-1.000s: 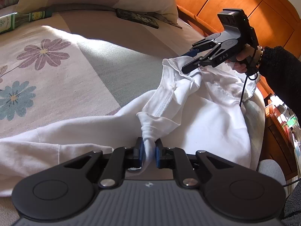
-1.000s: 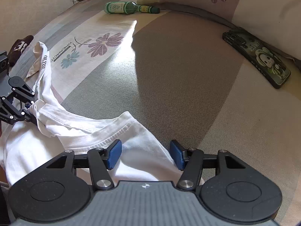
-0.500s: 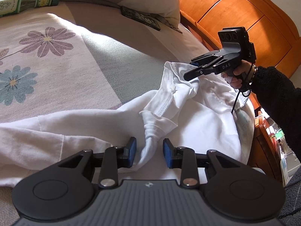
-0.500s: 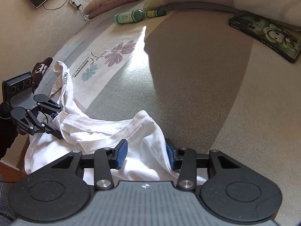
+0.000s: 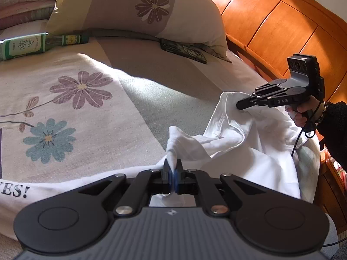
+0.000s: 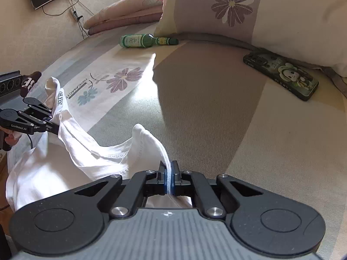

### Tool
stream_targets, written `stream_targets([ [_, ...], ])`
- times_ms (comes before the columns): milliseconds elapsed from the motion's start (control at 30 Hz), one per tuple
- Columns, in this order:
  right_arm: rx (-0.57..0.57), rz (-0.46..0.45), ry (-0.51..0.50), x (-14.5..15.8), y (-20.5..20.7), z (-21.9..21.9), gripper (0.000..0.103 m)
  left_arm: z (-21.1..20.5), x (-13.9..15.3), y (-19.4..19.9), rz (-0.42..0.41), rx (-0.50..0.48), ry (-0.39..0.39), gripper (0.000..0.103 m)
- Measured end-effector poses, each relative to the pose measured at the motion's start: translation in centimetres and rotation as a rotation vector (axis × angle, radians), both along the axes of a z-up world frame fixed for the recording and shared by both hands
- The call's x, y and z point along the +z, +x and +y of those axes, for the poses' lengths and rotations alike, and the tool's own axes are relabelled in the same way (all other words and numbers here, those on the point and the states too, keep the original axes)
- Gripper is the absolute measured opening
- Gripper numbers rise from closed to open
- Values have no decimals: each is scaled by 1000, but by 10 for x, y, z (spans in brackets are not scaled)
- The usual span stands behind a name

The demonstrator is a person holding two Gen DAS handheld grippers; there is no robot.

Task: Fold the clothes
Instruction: 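Grasp a fold of the white shirt with the left gripper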

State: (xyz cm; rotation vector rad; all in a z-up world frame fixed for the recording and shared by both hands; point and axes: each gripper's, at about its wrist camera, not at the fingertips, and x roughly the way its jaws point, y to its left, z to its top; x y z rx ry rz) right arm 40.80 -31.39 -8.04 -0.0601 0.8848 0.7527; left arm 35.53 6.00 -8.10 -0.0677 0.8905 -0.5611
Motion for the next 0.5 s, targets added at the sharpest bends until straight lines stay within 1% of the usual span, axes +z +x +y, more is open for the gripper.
stream_targets([
  [133, -67, -76, -51, 19, 17, 4, 5, 5, 17, 24, -68, 36, 48, 3],
  [200, -98, -99, -81, 21, 30, 12, 5, 5, 24, 40, -101, 51, 83, 3],
  [367, -189, -152, -147, 19, 62, 33, 5, -4, 22, 98, -157, 82, 213, 3],
  [500, -282, -172, -154, 18, 91, 36, 5, -6, 17, 142, -156, 119, 245, 3],
])
